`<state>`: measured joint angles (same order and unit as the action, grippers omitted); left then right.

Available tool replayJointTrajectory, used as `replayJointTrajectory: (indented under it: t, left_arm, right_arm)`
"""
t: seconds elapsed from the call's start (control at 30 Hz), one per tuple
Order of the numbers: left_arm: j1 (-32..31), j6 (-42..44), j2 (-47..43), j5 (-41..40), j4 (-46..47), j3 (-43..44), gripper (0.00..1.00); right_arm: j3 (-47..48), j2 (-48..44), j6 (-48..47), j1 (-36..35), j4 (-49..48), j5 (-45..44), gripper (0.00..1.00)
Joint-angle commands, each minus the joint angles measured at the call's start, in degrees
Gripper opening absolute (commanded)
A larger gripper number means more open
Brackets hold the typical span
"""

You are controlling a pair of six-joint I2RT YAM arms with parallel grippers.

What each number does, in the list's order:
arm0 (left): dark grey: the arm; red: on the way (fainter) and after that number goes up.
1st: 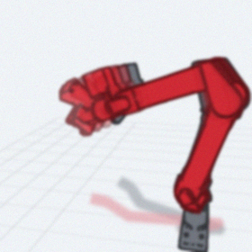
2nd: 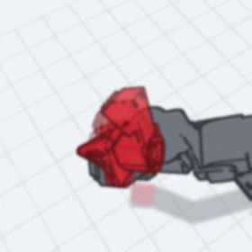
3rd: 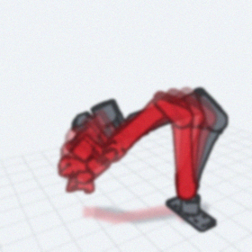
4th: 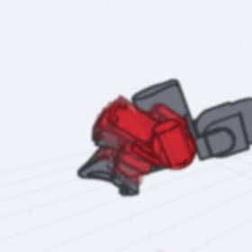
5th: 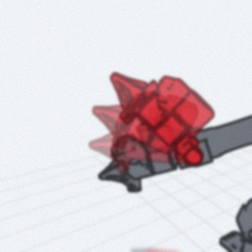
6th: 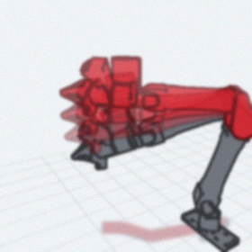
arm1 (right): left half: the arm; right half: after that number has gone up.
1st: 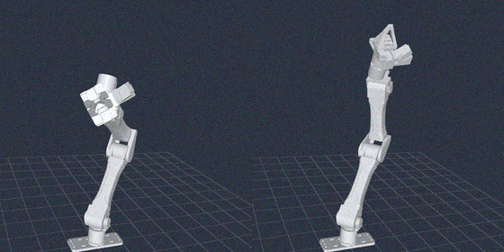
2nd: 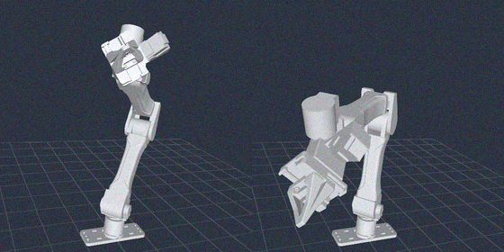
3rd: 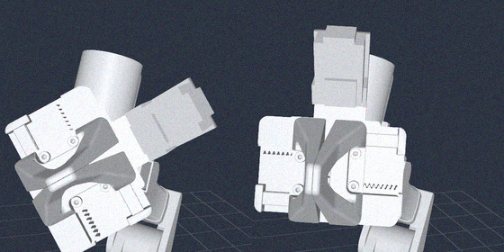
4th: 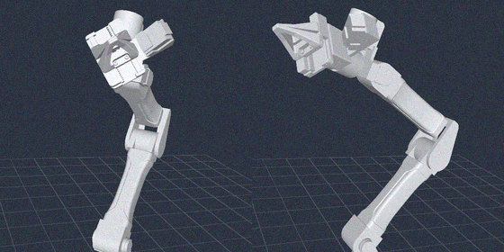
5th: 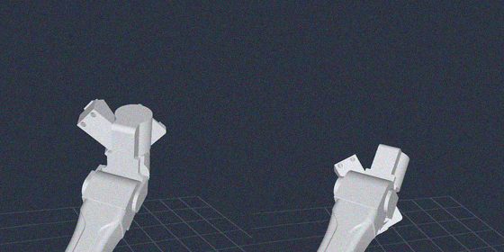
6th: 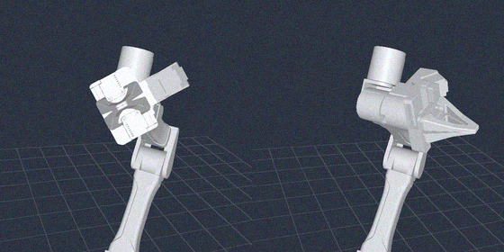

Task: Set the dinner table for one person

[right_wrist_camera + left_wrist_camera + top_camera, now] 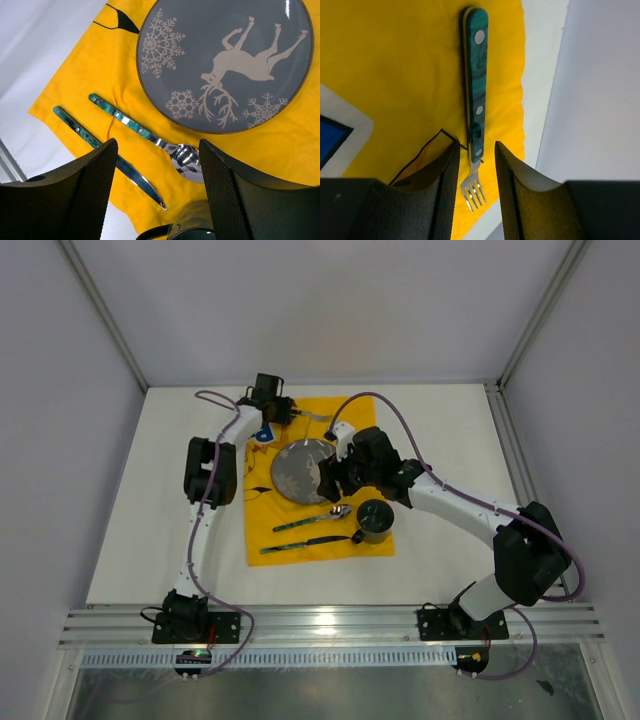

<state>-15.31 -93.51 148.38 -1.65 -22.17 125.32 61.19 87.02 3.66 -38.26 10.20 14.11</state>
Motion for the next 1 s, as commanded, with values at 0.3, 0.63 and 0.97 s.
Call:
replayJointTrajectory:
  t: [0.3, 0.63, 0.97]
  left_arm:
    - [-0.9, 4.4, -5.6, 5.9, -16.7, -1.6, 0.37]
    - [-2.3, 3.5, 0.1, 13.2, -3.7, 3.3, 0.38]
    - [-3.7, 4.3, 3.3, 13.7, -1.7, 4.2, 0.38]
  right_arm:
    - [-0.8, -1.0, 1.3, -1.9, -4.0, 1.2, 0.70]
    - [-0.9, -1.4, 1.8, -4.3, -3.4, 0.4, 0.70]
    - [-0.5, -0.7, 1.3, -5.9, -2.8, -0.8, 0.70]
